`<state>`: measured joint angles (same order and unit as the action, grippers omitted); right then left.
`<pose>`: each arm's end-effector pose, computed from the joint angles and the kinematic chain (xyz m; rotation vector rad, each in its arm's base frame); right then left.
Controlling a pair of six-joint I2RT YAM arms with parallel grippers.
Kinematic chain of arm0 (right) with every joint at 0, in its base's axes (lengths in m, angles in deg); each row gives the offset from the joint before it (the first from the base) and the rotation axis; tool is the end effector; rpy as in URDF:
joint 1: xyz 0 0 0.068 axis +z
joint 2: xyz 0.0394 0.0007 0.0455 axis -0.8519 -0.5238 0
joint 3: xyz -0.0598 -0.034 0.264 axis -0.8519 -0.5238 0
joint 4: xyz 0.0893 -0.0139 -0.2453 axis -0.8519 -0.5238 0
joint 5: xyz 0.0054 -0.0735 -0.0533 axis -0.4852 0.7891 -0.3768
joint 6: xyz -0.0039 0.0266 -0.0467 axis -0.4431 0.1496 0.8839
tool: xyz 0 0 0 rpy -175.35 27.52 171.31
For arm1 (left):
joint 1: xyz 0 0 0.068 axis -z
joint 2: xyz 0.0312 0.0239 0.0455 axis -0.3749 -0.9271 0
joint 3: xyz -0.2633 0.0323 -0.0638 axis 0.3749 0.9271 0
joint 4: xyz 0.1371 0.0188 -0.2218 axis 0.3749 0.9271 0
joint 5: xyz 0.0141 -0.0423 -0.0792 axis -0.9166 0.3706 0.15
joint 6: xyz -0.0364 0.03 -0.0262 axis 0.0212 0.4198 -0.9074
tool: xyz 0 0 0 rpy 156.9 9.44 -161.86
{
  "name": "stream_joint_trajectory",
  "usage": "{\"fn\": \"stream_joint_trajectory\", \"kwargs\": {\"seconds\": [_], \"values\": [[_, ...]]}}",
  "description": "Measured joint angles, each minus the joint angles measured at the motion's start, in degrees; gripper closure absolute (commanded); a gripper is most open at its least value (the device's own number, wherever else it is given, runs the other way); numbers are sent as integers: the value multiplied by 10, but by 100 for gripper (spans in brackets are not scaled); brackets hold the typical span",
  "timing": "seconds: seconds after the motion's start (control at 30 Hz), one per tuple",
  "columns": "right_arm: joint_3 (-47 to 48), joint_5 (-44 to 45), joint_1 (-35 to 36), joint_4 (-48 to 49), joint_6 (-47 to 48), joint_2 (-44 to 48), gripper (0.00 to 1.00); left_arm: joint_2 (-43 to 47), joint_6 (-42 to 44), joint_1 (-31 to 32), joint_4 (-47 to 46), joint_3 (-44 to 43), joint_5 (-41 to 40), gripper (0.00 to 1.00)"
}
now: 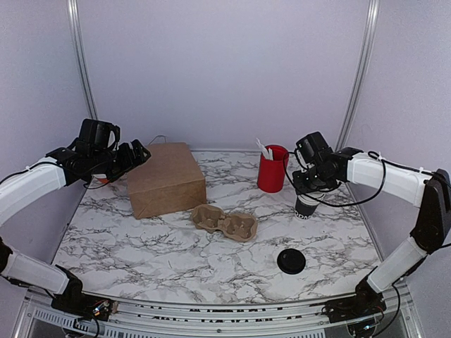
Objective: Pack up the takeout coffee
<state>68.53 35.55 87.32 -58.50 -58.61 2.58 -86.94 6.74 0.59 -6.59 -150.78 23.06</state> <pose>0.2840 0.1442 0.2646 -0.2094 2.4601 -0.0886 0.2688 -0.1117 0.3241 -0.2725 2.1073 -0.6280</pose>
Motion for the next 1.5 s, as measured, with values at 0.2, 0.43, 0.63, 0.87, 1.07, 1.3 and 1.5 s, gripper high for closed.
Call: {"fn": "stream_joint_trajectory", "kwargs": {"seconds": [0.2, 0.43, 0.63, 0.87, 1.07, 1.3, 1.5], "values": [[3, 23, 0, -18, 1, 0, 100, 0, -2, 0, -1, 0, 3, 1], [30, 54, 5, -38, 3, 0, 100, 0, -6, 0, -6, 5, 4, 1], [56, 84, 17, -53, 7, -3, 100, -5, -10, 0, -10, 6, 9, 1], [59, 81, 21, -55, 12, -5, 100, -8, -10, 0, -18, 12, 18, 1], [61, 64, 27, -56, 15, -7, 100, -8, -11, 0, -22, 23, 30, 1], [69, 54, 65, -57, 13, -18, 100, -9, -11, 7, -33, 24, 48, 1], [104, 62, 76, -70, 11, -33, 100, -17, -12, 24, -37, 25, 57, 1]]}}
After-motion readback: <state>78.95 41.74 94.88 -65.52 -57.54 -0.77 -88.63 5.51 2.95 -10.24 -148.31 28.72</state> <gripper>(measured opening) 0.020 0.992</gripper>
